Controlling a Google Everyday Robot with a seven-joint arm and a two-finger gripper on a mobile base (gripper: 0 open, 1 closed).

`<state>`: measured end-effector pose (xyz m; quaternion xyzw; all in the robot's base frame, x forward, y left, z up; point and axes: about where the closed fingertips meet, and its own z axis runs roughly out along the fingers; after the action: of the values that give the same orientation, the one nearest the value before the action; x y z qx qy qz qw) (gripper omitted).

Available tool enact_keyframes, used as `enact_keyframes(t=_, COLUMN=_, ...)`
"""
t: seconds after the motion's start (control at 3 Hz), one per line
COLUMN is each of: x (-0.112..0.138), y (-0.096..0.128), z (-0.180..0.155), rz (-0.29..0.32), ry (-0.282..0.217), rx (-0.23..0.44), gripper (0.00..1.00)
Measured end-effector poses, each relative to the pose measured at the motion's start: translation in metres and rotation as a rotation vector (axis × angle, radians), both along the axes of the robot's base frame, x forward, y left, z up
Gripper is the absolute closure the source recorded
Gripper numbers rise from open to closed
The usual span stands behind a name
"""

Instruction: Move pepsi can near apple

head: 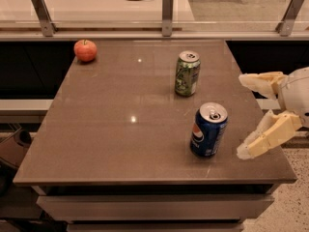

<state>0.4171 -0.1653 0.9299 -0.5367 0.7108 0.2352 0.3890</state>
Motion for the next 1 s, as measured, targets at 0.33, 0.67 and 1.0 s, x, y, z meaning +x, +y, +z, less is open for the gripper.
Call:
enact_keyframes(t=0.33, x=0.004, y=0.02, z=-0.015, rz=0.014, ry=-0.028, rx=0.123, gripper=0.0)
enact_keyframes(t=0.67, x=0.009, y=0.034, z=-0.03, rz=0.026, ry=-0.045, rx=0.212, gripper=0.0)
enact_keyframes(t=1.0, x=0.013, y=0.044, z=-0.042, rz=0.037, ry=-0.057, rx=0.275, gripper=0.0)
